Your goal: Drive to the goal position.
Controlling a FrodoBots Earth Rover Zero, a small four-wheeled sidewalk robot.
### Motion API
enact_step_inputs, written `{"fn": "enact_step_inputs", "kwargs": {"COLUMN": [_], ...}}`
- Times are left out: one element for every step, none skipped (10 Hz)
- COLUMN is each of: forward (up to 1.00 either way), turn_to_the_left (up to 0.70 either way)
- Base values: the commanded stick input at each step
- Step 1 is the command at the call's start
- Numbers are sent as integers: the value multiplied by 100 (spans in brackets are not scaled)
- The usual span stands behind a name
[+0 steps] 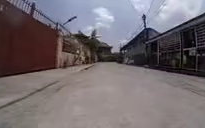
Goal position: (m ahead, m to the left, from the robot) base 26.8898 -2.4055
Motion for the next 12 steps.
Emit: {"fn": "enact_step_inputs", "kwargs": {"forward": [90,90,90,90,90,90,90,90,90,90,90,90], "turn_to_the_left": [-36,-35,-11,-3,0,0,0,0,0,0,0,0]}}
